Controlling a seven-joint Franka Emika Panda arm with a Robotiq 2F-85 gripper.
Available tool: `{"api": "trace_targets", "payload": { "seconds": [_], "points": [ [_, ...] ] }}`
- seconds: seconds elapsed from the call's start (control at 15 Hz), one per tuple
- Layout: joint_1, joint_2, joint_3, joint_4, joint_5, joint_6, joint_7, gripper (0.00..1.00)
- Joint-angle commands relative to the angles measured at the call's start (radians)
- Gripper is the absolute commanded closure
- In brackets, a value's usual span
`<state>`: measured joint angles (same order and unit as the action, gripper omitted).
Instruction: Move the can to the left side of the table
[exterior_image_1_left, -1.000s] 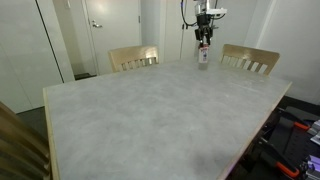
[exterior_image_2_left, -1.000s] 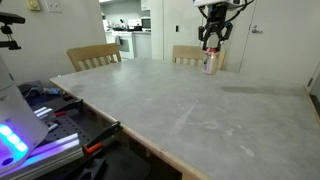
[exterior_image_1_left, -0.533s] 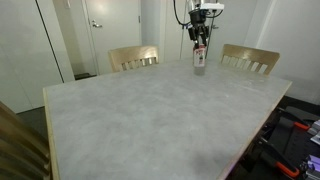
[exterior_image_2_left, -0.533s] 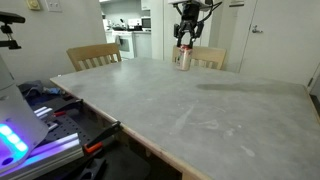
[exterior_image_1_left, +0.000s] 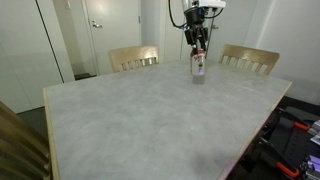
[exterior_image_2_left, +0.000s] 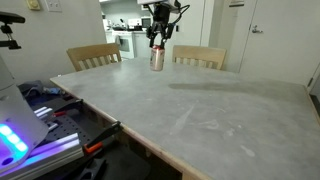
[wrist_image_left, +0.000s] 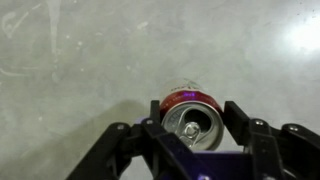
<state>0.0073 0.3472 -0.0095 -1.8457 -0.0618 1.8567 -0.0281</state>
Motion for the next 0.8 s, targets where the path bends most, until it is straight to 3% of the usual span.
{"api": "trace_targets", "payload": {
  "seconds": [0.0,0.07,0.13,0.67,0.73],
  "points": [
    [0.032,-0.085,0.032,-0.124,-0.007,0.052,0.007,0.60],
    [0.041,-0.096,0.041,-0.137,-0.003,0.057,0.006,0.60],
    [0.031,-0.046,0.032,-0.068,-0.001,0.018,0.006,0.35],
    [0.044,-0.070,0.042,-0.102,-0.001,0.030,0.008,0.35],
    [0.044,-0.070,0.042,-0.102,-0.001,0.030,0.008,0.60]
  ]
}}
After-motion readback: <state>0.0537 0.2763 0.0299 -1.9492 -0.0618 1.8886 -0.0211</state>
